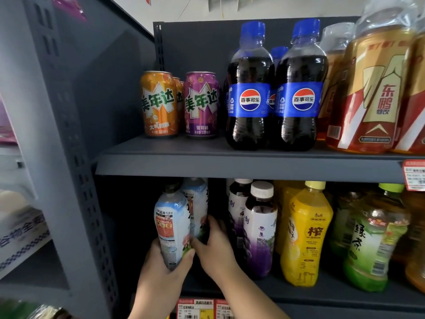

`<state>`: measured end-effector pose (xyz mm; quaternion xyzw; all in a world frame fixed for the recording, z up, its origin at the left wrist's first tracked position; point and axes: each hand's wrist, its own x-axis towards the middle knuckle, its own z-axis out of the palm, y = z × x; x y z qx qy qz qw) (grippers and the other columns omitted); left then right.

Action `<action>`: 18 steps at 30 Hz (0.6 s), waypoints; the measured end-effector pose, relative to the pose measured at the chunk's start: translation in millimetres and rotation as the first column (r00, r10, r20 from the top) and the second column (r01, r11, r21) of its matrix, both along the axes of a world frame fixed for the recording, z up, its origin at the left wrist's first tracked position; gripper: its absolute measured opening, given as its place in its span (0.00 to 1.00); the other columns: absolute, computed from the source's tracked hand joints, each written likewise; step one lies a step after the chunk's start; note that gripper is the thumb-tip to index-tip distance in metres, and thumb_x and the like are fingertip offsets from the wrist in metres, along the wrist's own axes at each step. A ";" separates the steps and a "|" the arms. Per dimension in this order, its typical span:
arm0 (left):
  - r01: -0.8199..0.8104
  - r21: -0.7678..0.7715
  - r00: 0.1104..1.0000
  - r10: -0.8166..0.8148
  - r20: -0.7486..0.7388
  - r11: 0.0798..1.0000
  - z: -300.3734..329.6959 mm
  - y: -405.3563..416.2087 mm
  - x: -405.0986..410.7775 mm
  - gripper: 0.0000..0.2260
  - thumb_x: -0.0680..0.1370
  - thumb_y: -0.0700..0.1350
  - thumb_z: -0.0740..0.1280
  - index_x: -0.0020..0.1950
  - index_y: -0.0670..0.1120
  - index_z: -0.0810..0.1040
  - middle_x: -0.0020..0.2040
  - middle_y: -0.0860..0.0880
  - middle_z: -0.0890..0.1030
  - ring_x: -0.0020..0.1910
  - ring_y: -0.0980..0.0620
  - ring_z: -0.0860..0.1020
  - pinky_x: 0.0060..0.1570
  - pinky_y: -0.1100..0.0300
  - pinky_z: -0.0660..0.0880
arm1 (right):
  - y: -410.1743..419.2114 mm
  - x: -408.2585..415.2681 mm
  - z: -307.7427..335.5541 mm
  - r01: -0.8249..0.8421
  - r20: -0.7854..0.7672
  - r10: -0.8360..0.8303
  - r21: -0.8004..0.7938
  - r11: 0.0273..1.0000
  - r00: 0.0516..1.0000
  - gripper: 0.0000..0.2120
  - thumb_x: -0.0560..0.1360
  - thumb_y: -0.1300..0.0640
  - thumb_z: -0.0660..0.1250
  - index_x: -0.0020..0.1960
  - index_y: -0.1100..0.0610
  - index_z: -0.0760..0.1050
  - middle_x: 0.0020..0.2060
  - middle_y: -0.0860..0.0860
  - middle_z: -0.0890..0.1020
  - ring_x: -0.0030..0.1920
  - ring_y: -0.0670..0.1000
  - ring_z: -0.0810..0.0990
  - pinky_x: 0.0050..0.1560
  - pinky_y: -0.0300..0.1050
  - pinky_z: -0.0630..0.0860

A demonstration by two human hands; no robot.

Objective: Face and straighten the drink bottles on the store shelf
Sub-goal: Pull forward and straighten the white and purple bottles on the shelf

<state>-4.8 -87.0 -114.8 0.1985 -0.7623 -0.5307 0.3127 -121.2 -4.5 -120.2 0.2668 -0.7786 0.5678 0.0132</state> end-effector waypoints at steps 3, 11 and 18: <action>0.000 0.001 1.000 0.000 -0.005 1.000 -1.8 -0.7 0.0 0.23 0.70 0.50 0.77 0.61 0.56 0.73 0.49 0.58 0.83 0.46 0.71 0.78 0.41 0.71 0.72 | 0.6 -0.7 -0.8 -0.002 -0.019 0.002 0.011 1.000 1.000 0.27 0.73 0.49 0.71 0.71 0.44 0.68 0.60 0.42 0.69 0.61 0.43 0.71 0.59 0.34 0.67; -0.013 0.015 1.000 0.013 0.001 1.000 -4.2 -2.0 -0.7 0.23 0.69 0.54 0.77 0.60 0.61 0.72 0.48 0.66 0.81 0.46 0.73 0.77 0.40 0.71 0.71 | 2.5 -2.0 -4.1 -0.023 0.094 0.025 -0.017 1.000 0.995 0.24 0.73 0.48 0.73 0.64 0.36 0.66 0.50 0.29 0.78 0.50 0.25 0.74 0.46 0.20 0.69; -0.022 0.005 1.000 0.022 0.002 1.000 -6.3 -2.7 -1.5 0.23 0.68 0.55 0.77 0.60 0.61 0.72 0.48 0.64 0.82 0.46 0.73 0.77 0.40 0.71 0.71 | 0.1 -4.2 -4.3 -0.039 0.159 0.043 -0.027 0.999 0.986 0.27 0.74 0.49 0.69 0.69 0.41 0.63 0.48 0.30 0.78 0.45 0.27 0.75 0.40 0.22 0.68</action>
